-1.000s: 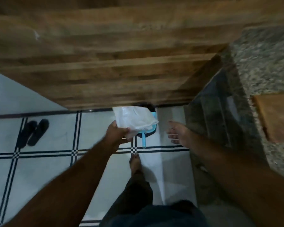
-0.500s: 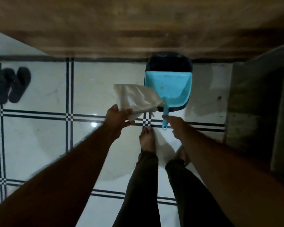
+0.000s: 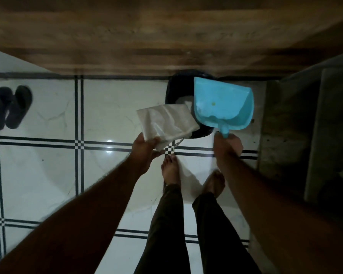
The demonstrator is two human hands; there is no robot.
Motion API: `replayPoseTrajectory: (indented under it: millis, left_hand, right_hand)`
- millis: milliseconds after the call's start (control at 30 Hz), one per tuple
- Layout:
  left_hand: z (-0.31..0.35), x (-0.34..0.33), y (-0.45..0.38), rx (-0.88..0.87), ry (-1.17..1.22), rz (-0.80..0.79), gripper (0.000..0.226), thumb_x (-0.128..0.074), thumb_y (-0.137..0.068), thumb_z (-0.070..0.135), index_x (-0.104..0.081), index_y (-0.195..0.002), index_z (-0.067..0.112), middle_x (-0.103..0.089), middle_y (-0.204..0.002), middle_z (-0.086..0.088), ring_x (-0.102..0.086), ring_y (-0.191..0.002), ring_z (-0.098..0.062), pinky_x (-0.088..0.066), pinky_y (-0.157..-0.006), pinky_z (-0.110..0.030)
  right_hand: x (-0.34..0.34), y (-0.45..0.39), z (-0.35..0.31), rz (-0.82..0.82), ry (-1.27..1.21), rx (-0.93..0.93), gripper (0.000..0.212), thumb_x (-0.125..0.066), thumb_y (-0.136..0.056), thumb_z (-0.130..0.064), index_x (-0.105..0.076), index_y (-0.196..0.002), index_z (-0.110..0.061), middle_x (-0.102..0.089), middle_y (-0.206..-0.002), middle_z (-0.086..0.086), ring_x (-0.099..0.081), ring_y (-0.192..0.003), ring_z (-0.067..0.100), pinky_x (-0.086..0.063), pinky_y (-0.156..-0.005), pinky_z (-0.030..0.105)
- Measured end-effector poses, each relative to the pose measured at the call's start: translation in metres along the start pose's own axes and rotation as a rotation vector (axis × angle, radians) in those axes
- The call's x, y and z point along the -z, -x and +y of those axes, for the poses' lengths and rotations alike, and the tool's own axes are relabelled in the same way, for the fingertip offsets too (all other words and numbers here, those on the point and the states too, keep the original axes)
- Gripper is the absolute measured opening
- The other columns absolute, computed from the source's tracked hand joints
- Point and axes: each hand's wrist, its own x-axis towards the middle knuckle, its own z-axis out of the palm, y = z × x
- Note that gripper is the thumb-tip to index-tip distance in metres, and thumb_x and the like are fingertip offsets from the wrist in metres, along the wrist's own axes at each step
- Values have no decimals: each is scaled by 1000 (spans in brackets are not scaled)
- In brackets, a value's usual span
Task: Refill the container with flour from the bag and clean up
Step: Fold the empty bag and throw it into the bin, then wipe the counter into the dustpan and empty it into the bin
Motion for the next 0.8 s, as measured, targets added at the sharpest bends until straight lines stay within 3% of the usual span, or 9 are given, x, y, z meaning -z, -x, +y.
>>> replayPoseTrajectory:
  millis: [67,167,267,333,500,567,633,700,800]
  left_hand:
    - [6,-24,-17,3,-2,-18,30,-63,-105,3,-60,-132,16,-71,-125,-15,-72,-108,-33,-64,-85,-50]
    - [8,-65,-60,18,-31,-36,32,-60,-104,-1,-58,-134,11,-67,-130,-17,-72,-106,-32,-63,-90,-56]
    - [2,-97,-109,59,-134,-15,37,-58,-103,-2,-52,-139,9,-61,-134,-19,-68,-100,-31,-66,-73,-51]
    - [-4,-110,-136,113,-167,-42,43,-58,-104,-1,-49,-145,11,-57,-139,-15,-64,-111,-33,-62,-67,-43]
    - [-17,-111,-174,213,-147,-70,54,-67,-100,-1,-47,-147,17,-52,-144,-14,-59,-126,-41,-65,-61,-49]
    - [-24,-98,-184,233,-258,-46,48,-69,-96,-3,-51,-139,8,-57,-141,-21,-66,-120,-46,-67,-66,-55]
    - [-15,-88,-166,249,-262,-11,29,-59,-100,-5,-56,-129,-3,-65,-132,-27,-73,-107,-46,-68,-70,-56]
    - [4,-84,-121,211,-203,26,20,-42,-105,-6,-58,-116,-7,-68,-108,-24,-73,-85,-36,-68,-69,-52]
    - [30,-78,-47,194,-161,-21,23,-40,-101,-10,-61,-103,-1,-64,-91,-20,-65,-66,-28,-65,-76,-46]
  right_hand:
    - [26,-9,12,38,49,13,30,-57,-104,-41,-70,-107,-14,-66,-93,4,-69,-98,31,-46,-78,32]
    - [47,-27,32,61,82,29,19,-58,-105,-34,-63,-97,-17,-58,-82,-1,-68,-90,27,-42,-75,30]
    - [56,-45,49,56,153,88,20,-57,-107,-32,-59,-94,-16,-51,-74,-4,-58,-72,17,-41,-71,30]
    - [53,-54,57,45,164,111,21,-56,-108,-32,-61,-95,-16,-54,-77,-2,-53,-66,11,-38,-63,29]
    - [35,-60,72,53,84,113,25,-58,-103,-37,-62,-91,-15,-58,-76,0,-66,-77,25,-42,-65,31]
    - [36,-49,71,71,92,117,25,-58,-100,-38,-63,-88,-16,-62,-77,2,-67,-75,24,-47,-65,32]
    - [43,-31,68,65,137,117,24,-59,-102,-34,-65,-89,-14,-63,-78,4,-60,-67,16,-41,-59,27]
    - [58,-10,63,44,159,117,25,-59,-104,-31,-66,-92,-10,-59,-76,3,-51,-62,10,-35,-57,24]
    - [95,29,50,-13,136,87,24,-59,-104,-32,-70,-98,-11,-61,-78,2,-62,-70,21,-43,-63,28]
